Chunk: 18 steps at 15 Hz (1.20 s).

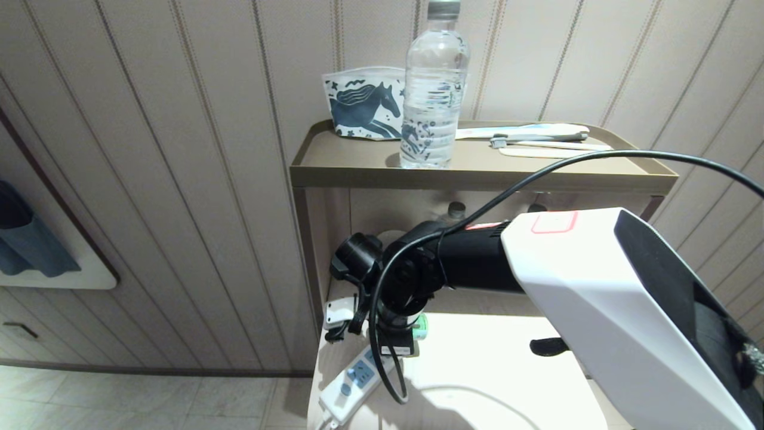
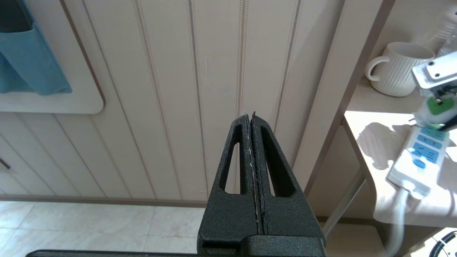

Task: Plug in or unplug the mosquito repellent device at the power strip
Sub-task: Insert the plug into the socket

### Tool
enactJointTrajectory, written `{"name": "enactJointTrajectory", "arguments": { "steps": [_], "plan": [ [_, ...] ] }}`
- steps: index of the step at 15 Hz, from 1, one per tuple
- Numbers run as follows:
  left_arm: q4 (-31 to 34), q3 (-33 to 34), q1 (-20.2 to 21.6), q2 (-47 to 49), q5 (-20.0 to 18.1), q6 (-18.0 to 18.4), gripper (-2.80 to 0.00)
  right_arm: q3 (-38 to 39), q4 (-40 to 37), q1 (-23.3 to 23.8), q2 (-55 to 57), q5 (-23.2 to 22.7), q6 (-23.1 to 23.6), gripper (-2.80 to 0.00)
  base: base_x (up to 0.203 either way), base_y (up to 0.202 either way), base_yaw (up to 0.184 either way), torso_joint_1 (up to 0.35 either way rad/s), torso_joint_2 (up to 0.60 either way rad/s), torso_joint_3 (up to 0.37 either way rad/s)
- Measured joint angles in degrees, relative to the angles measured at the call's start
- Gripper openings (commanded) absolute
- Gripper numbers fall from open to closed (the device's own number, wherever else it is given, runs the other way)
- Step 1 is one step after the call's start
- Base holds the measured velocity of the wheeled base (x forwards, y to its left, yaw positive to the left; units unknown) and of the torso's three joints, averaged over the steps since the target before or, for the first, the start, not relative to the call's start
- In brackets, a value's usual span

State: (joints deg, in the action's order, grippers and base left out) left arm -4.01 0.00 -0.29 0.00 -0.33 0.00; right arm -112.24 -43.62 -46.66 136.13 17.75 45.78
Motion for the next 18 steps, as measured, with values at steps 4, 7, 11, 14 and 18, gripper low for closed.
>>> {"name": "enactJointTrajectory", "arguments": {
  "steps": [4, 7, 11, 14, 18],
  "plan": [
    [0.0, 0.0, 0.0, 0.0, 0.0, 0.0, -2.80, 0.0, -3.3, 0.2, -0.5, 0.0, 0.1, -2.80, 0.000, 0.000, 0.000, 0.000, 0.00, 0.000],
    [0.0, 0.0, 0.0, 0.0, 0.0, 0.0, -2.80, 0.1, -5.7, 0.2, -0.9, -0.1, -0.3, -2.80, 0.000, 0.000, 0.000, 0.000, 0.00, 0.000],
    [0.0, 0.0, 0.0, 0.0, 0.0, 0.0, -2.80, 0.1, -5.9, 0.1, -1.2, -0.1, -0.3, -2.80, 0.000, 0.000, 0.000, 0.000, 0.00, 0.000],
    [0.0, 0.0, 0.0, 0.0, 0.0, 0.0, -2.80, 0.1, -5.8, 0.2, -1.3, -0.1, -0.5, -2.80, 0.000, 0.000, 0.000, 0.000, 0.00, 0.000],
    [0.0, 0.0, 0.0, 0.0, 0.0, 0.0, -2.80, 0.1, -5.0, 0.6, -1.3, 0.0, -0.7, -2.80, 0.000, 0.000, 0.000, 0.000, 0.00, 0.000]
  ]
}}
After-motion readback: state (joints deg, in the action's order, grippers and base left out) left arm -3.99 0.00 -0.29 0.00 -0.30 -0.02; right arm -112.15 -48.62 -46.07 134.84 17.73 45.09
